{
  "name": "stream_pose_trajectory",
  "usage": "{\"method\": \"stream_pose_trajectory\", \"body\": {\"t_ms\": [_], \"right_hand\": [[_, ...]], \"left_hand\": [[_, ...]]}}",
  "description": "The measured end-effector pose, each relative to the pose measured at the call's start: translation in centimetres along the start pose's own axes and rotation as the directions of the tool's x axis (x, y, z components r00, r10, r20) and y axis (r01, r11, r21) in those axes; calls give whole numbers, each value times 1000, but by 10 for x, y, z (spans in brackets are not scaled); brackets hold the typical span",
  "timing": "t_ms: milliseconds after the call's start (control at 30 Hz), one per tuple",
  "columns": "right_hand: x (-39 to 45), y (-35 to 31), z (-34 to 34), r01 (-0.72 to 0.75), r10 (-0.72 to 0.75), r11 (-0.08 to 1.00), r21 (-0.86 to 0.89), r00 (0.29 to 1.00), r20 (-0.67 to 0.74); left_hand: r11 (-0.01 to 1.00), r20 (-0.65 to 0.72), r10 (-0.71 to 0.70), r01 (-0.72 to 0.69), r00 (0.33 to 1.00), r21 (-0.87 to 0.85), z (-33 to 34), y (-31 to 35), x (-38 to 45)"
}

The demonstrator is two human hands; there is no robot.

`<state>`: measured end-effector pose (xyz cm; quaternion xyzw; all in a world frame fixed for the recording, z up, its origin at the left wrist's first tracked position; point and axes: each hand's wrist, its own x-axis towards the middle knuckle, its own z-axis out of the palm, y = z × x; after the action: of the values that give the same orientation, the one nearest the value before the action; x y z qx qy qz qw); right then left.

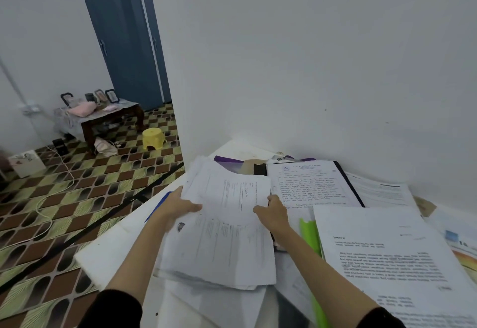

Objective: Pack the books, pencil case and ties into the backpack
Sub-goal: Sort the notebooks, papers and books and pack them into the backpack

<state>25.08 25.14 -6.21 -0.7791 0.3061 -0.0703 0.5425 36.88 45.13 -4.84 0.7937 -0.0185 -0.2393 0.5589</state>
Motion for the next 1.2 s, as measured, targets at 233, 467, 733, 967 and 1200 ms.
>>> {"method": "stream_pose_trajectory", "body": {"t_ms": [233,467,733,967,1200], "right_hand": [[9,-21,-28,11,-11,928,373,1000,-1],[6,-71,-125,259,-220,704,661,965,-143],[10,-56,-216,426,-248,707,564,897,-367],[20,-14,-260,400,-189,787,470,881,-435],[33,-7,-261,402,-211,801,444,883,-418]], "left_hand": [[898,31,431,-426,902,-111,9,64,-43],[735,-62,626,-615,777,-286,63,133,-62],[739,35,589,-521,807,-427,184,171,-31],[786,135,554,-462,822,-411,224,179,-10],[752,112,593,-500,797,-430,232,170,6]]}}
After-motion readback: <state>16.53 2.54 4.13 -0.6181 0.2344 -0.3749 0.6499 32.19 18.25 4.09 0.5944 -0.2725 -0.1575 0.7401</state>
